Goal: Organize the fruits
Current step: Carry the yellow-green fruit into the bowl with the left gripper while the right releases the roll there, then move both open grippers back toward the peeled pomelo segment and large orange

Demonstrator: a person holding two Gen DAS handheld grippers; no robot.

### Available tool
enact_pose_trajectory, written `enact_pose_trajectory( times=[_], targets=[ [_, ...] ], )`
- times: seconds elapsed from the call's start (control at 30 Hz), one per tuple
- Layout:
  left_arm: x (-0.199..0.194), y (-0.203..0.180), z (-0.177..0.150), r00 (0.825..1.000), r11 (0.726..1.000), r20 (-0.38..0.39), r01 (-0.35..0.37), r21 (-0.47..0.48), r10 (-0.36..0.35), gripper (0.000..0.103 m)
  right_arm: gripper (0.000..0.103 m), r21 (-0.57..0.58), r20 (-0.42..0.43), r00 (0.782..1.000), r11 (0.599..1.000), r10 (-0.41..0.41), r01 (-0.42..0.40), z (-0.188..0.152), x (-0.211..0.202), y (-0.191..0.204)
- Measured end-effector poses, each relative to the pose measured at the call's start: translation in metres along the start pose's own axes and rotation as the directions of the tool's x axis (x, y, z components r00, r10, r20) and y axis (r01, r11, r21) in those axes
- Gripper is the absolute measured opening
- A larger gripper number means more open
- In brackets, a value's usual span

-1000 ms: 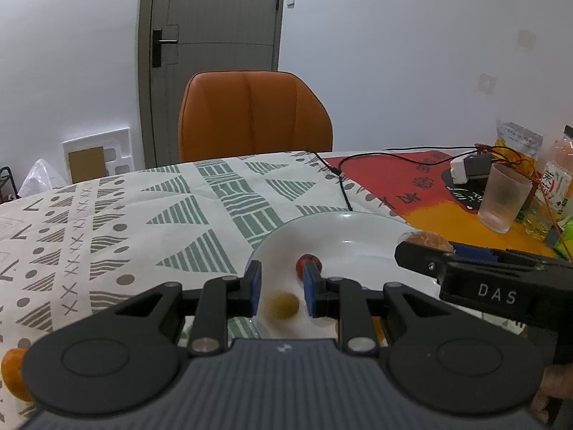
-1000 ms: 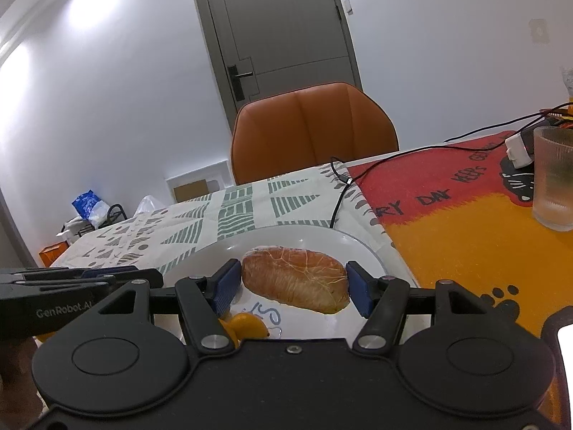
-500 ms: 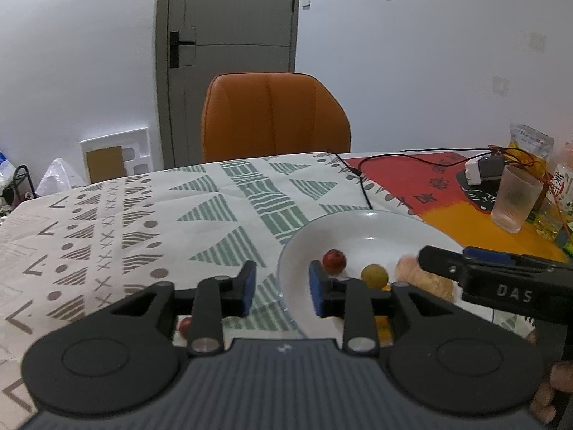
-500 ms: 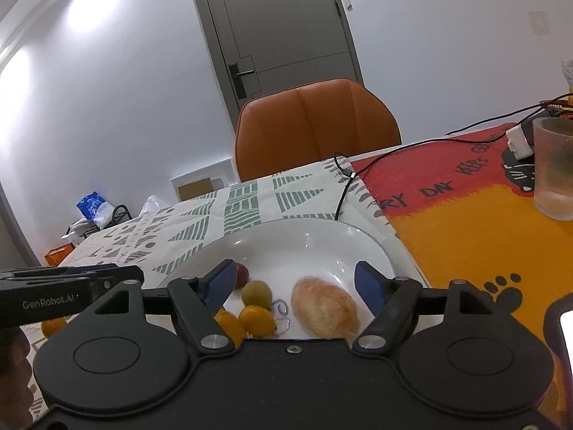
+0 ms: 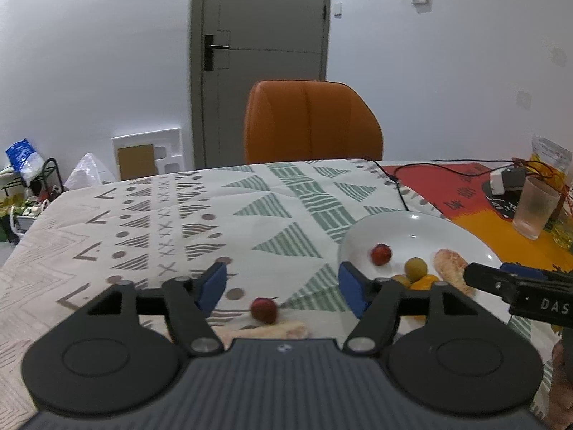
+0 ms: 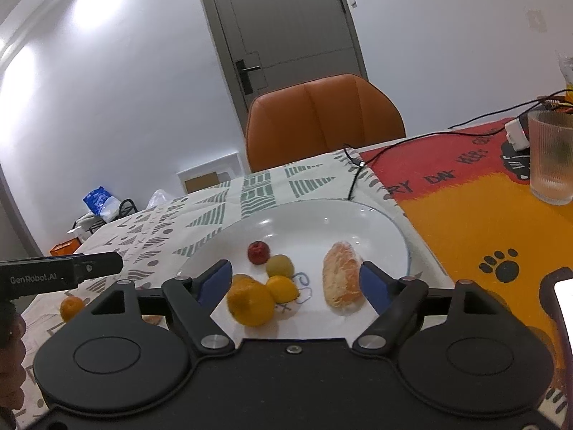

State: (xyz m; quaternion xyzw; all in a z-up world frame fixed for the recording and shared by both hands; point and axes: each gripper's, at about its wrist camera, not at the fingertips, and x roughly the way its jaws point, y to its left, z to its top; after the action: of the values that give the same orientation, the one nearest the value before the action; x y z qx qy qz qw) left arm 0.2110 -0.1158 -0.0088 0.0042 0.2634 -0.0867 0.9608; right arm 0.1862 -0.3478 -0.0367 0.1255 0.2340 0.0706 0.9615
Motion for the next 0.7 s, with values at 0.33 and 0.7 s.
enact_pose_trajectory(
  times=[0.33,0.7],
  targets=[
    [-0.021,0.03,-0.008,0.999,0.998,0.014,-0.05,-0.03,0.05,0.075,0.082,-0.029,-0.005,0.999,0.999,0.032,-0.032,-0.003,-0.006,0.024],
    [-0.036,0.061,-0.021,0.993,0.991,0.005,-0.114,-0.065,0.115,0.084,0.103,-0.084,-0.002,0.998,0.995,0.061,-0.061,-0.008,-0.009,0.053]
  ],
)
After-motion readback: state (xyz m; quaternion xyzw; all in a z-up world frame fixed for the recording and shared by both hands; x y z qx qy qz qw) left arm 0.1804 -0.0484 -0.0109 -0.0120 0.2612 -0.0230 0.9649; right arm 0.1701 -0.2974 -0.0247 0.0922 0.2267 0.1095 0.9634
